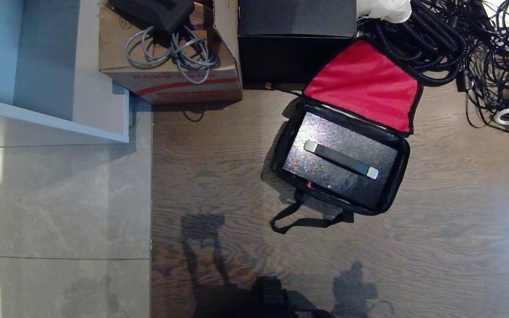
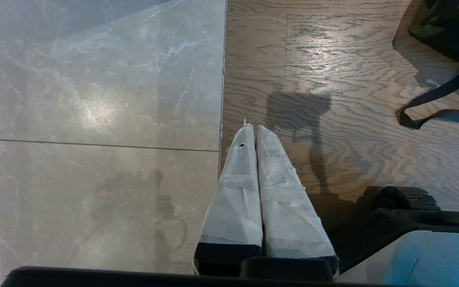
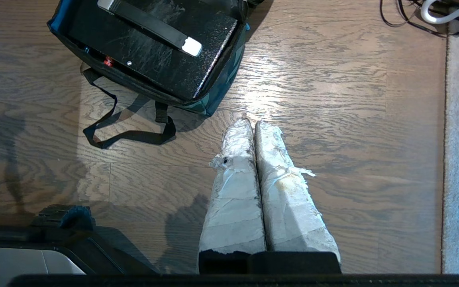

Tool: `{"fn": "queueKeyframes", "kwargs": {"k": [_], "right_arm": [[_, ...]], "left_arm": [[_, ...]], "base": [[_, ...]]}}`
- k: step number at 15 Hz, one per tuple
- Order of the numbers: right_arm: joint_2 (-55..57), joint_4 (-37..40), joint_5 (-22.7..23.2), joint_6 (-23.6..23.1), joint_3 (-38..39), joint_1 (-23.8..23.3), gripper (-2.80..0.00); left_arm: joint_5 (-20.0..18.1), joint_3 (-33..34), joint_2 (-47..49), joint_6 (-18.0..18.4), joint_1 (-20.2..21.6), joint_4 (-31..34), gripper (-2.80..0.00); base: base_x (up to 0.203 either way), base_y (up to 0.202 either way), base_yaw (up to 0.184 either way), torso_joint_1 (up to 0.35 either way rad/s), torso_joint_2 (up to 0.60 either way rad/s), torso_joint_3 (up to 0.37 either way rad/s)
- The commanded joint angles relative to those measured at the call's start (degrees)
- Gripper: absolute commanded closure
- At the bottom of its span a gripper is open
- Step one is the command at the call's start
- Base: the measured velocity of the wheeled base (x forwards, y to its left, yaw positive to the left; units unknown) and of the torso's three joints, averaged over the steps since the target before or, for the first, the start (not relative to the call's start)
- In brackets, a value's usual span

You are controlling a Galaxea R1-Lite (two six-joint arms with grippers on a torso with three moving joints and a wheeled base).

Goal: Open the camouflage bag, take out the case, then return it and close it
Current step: Grip the handle

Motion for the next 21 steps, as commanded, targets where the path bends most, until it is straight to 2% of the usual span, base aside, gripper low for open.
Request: {"fn": "queueKeyframes", "kwargs": {"k": [1, 3, 5, 7, 9, 11, 12, 13, 15, 17, 21], "right_arm": [[0.1, -0.1, 0.0, 0.1, 2.3, 0.0, 0.00], [0.1, 0.4, -0.1, 1.1, 2.3, 0.0, 0.00], [0.1, 0.1, -0.1, 4.2, 1.5, 0.0, 0.00], [0.3, 2.6, 0.1, 6.0, -3.4, 0.0, 0.00], [0.5, 14.7, 0.5, 9.2, -15.3, 0.0, 0.00], [3.1, 33.6, 3.3, 15.4, -26.2, 0.0, 0.00], [6.6, 39.7, 5.2, 18.9, -29.2, 0.0, 0.00], [10.8, 41.3, 6.7, 21.0, -30.1, 0.1, 0.00], [21.9, 40.6, 9.4, 23.0, -31.0, 1.2, 0.00], [34.7, 36.8, 11.3, 24.1, -32.3, 4.1, 0.00], [61.2, 18.4, 13.1, 25.2, -34.9, 8.7, 0.00]], "left_arm": [[0.0, 0.0, 0.0, 0.0, 0.0, 0.0, 0.00], [0.0, 0.0, 0.0, 0.0, 0.0, 0.0, 0.00], [0.0, 0.0, 0.0, 0.0, 0.0, 0.0, 0.00], [0.0, 0.0, 0.0, 0.0, 0.0, 0.0, 0.00], [0.0, 0.0, 0.0, 0.0, 0.0, 0.0, 0.00], [0.0, 0.0, 0.0, 0.0, 0.0, 0.0, 0.00], [0.0, 0.0, 0.0, 0.0, 0.0, 0.0, 0.00], [0.0, 0.0, 0.0, 0.0, 0.0, 0.0, 0.00], [0.0, 0.0, 0.0, 0.0, 0.0, 0.0, 0.00], [0.0, 0.0, 0.0, 0.0, 0.0, 0.0, 0.00], [0.0, 0.0, 0.0, 0.0, 0.0, 0.0, 0.00]], "base": [[0.000, 0.000, 0.000, 0.000, 0.00, 0.000], [0.000, 0.000, 0.000, 0.000, 0.00, 0.000], [0.000, 0.000, 0.000, 0.000, 0.00, 0.000], [0.000, 0.000, 0.000, 0.000, 0.00, 0.000], [0.000, 0.000, 0.000, 0.000, 0.00, 0.000], [0.000, 0.000, 0.000, 0.000, 0.00, 0.000], [0.000, 0.000, 0.000, 0.000, 0.00, 0.000], [0.000, 0.000, 0.000, 0.000, 0.00, 0.000], [0.000, 0.000, 0.000, 0.000, 0.00, 0.000], [0.000, 0.000, 0.000, 0.000, 0.00, 0.000], [0.000, 0.000, 0.000, 0.000, 0.00, 0.000]]}}
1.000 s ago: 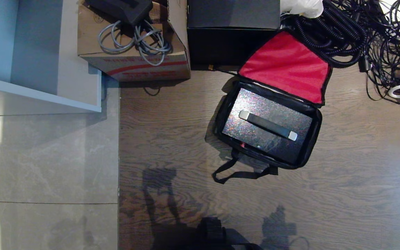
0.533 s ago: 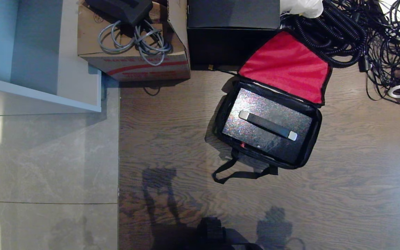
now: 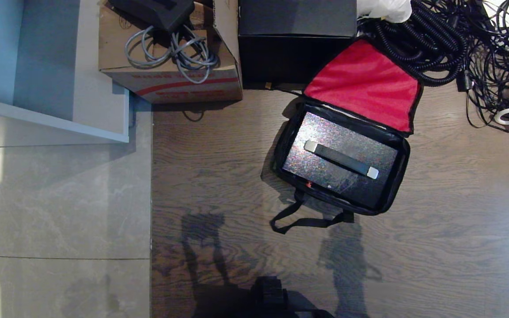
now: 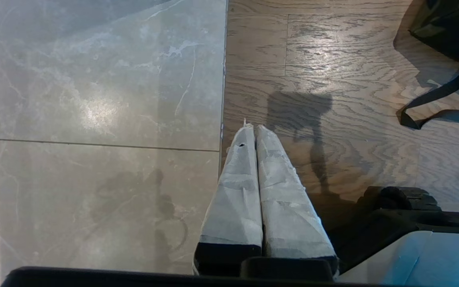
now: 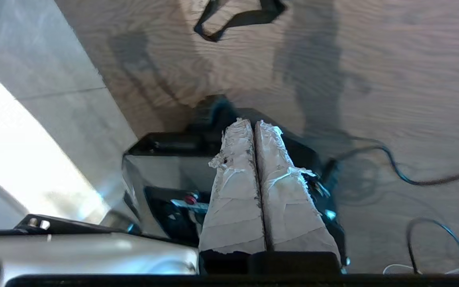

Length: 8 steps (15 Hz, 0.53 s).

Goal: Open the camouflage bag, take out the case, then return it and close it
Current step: Grip the handle

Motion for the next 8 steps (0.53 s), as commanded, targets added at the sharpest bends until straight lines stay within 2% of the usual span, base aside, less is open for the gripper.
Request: {"fn": "queueKeyframes", "kwargs": {"k": [1, 5, 8], "right_arm": [[22.4, -12.6, 0.6, 0.3, -1.2, 1.9, 0.00], [44.0, -39.3, 1.2, 0.2, -3.1, 4.8, 0.00], [53.2, -50.7, 2.9, -0.7, -8.8, 6.3, 0.00]], "left_arm": [[0.0, 0.0, 0.0, 0.0, 0.0, 0.0, 0.00], [0.0, 0.0, 0.0, 0.0, 0.0, 0.0, 0.00], [0.0, 0.0, 0.0, 0.0, 0.0, 0.0, 0.00]], "base": [[0.000, 0.000, 0.000, 0.000, 0.00, 0.000], [0.000, 0.000, 0.000, 0.000, 0.00, 0.000], [0.000, 0.000, 0.000, 0.000, 0.00, 0.000]]}}
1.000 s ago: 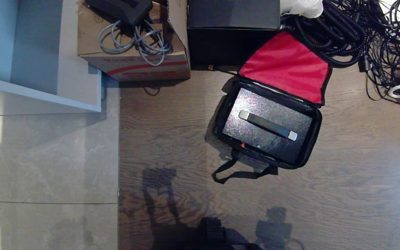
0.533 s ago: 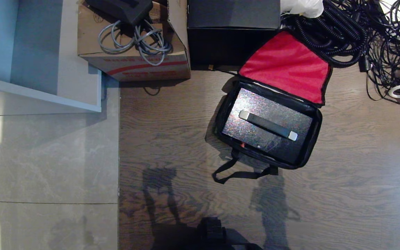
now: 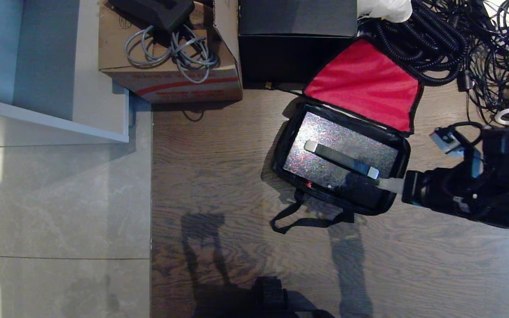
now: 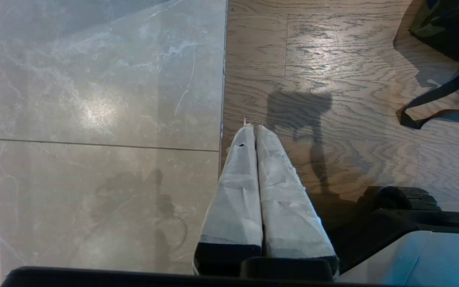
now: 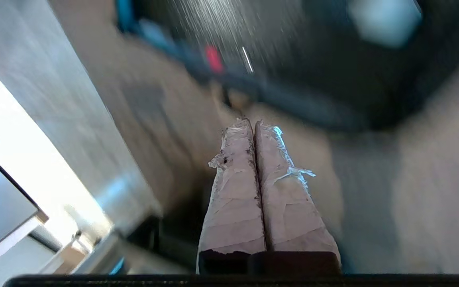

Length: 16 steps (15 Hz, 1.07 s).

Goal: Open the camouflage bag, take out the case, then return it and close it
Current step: Grip the handle

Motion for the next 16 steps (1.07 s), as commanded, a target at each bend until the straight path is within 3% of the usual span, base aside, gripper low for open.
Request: {"fn": "queueKeyframes", "kwargs": {"k": [1, 3, 5, 6, 8, 9, 10, 14, 16], "right_arm": [[9.8, -6.8, 3.4, -2.3, -4.7, 0.9, 0.00], [11.2, -7.1, 4.4, -10.6, -5.6, 1.9, 0.00], [12.2, -8.5, 4.5, -21.9, -6.0, 2.8, 0.00], [12.5, -10.1, 4.3, -25.0, -5.0, 2.8, 0.00], [13.3, -11.4, 4.1, -24.8, -3.1, 2.8, 0.00], [13.2, -11.1, 4.1, -23.5, -2.7, 2.8, -0.43], [13.1, -11.0, 4.2, -22.2, -2.7, 2.9, -2.80], [13.2, -10.7, 3.9, -21.7, -3.6, 3.2, -2.80], [13.8, -10.8, -1.7, -22.2, -6.1, 5.0, -2.80]], "left_arm": [[0.0, 0.0, 0.0, 0.0, 0.0, 0.0, 0.00], [0.0, 0.0, 0.0, 0.0, 0.0, 0.0, 0.00], [0.0, 0.0, 0.0, 0.0, 0.0, 0.0, 0.00], [0.0, 0.0, 0.0, 0.0, 0.0, 0.0, 0.00], [0.0, 0.0, 0.0, 0.0, 0.0, 0.0, 0.00], [0.0, 0.0, 0.0, 0.0, 0.0, 0.0, 0.00], [0.0, 0.0, 0.0, 0.0, 0.0, 0.0, 0.00], [0.0, 0.0, 0.0, 0.0, 0.0, 0.0, 0.00], [0.0, 0.0, 0.0, 0.0, 0.0, 0.0, 0.00]], "base": [[0.000, 0.000, 0.000, 0.000, 0.00, 0.000], [0.000, 0.000, 0.000, 0.000, 0.00, 0.000], [0.000, 0.000, 0.000, 0.000, 0.00, 0.000], [0.000, 0.000, 0.000, 0.000, 0.00, 0.000], [0.000, 0.000, 0.000, 0.000, 0.00, 0.000], [0.000, 0.000, 0.000, 0.000, 0.00, 0.000], [0.000, 0.000, 0.000, 0.000, 0.00, 0.000], [0.000, 0.000, 0.000, 0.000, 0.00, 0.000], [0.000, 0.000, 0.000, 0.000, 0.00, 0.000]]}}
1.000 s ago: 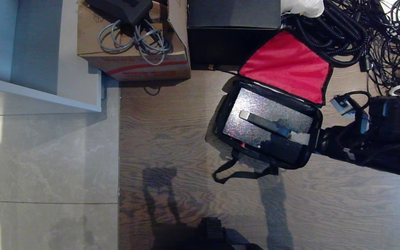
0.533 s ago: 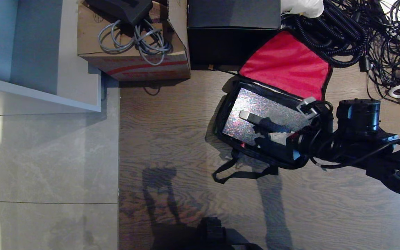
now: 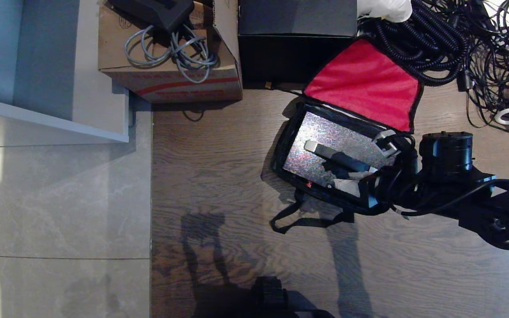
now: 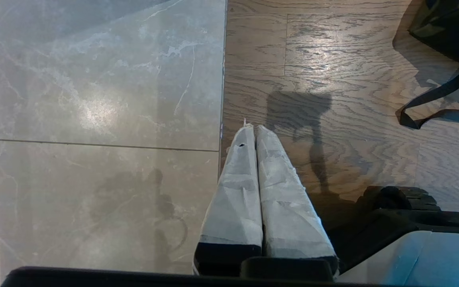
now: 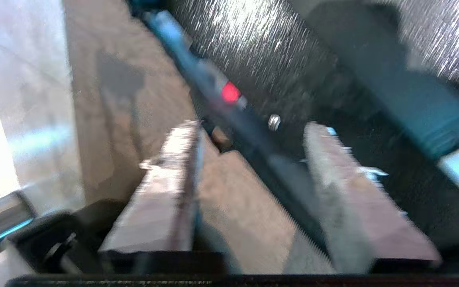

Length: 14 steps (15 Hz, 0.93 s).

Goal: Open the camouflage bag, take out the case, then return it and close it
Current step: Grip the handle

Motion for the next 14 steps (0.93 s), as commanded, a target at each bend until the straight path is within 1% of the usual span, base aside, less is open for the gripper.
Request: {"fn": "queueKeyframes", "kwargs": {"k": [1, 2, 3, 5, 6, 8, 10, 11, 12, 13, 14], "right_arm": [[0.7, -0.5, -8.3, -0.9, -2.2, 2.0, -2.80], [1.3, -0.5, -14.7, -2.5, -2.5, 2.6, -2.80], [1.7, -0.6, -19.7, -5.2, -2.8, 3.1, -2.80], [1.6, -2.4, -31.4, -16.4, -2.6, 3.9, -2.80], [1.8, -4.3, -35.4, -19.7, -2.3, 4.4, -2.80], [2.5, -7.9, -40.7, -21.1, -1.7, 8.0, -2.80], [3.3, -11.4, -49.7, -21.5, -0.9, 12.8, -2.80], [3.8, -13.4, -51.9, -22.2, 0.1, 14.8, -2.80], [4.2, -16.0, -52.3, -23.8, 1.1, 15.5, -2.80], [4.6, -19.3, -52.4, -27.3, 2.5, 15.8, -2.80], [4.8, -23.2, -52.4, -31.8, 4.0, 16.0, -2.80]], "left_arm": [[0.0, 0.0, 0.0, 0.0, 0.0, 0.0, 0.00], [0.0, 0.0, 0.0, 0.0, 0.0, 0.0, 0.00], [0.0, 0.0, 0.0, 0.0, 0.0, 0.0, 0.00], [0.0, 0.0, 0.0, 0.0, 0.0, 0.0, 0.00], [0.0, 0.0, 0.0, 0.0, 0.0, 0.0, 0.00], [0.0, 0.0, 0.0, 0.0, 0.0, 0.0, 0.00], [0.0, 0.0, 0.0, 0.0, 0.0, 0.0, 0.00], [0.0, 0.0, 0.0, 0.0, 0.0, 0.0, 0.00], [0.0, 0.0, 0.0, 0.0, 0.0, 0.0, 0.00], [0.0, 0.0, 0.0, 0.0, 0.0, 0.0, 0.00], [0.0, 0.0, 0.0, 0.0, 0.0, 0.0, 0.00]], "base": [[0.000, 0.000, 0.000, 0.000, 0.00, 0.000], [0.000, 0.000, 0.000, 0.000, 0.00, 0.000], [0.000, 0.000, 0.000, 0.000, 0.00, 0.000], [0.000, 0.000, 0.000, 0.000, 0.00, 0.000], [0.000, 0.000, 0.000, 0.000, 0.00, 0.000], [0.000, 0.000, 0.000, 0.000, 0.00, 0.000], [0.000, 0.000, 0.000, 0.000, 0.00, 0.000], [0.000, 0.000, 0.000, 0.000, 0.00, 0.000], [0.000, 0.000, 0.000, 0.000, 0.00, 0.000], [0.000, 0.000, 0.000, 0.000, 0.00, 0.000], [0.000, 0.000, 0.000, 0.000, 0.00, 0.000]]}}
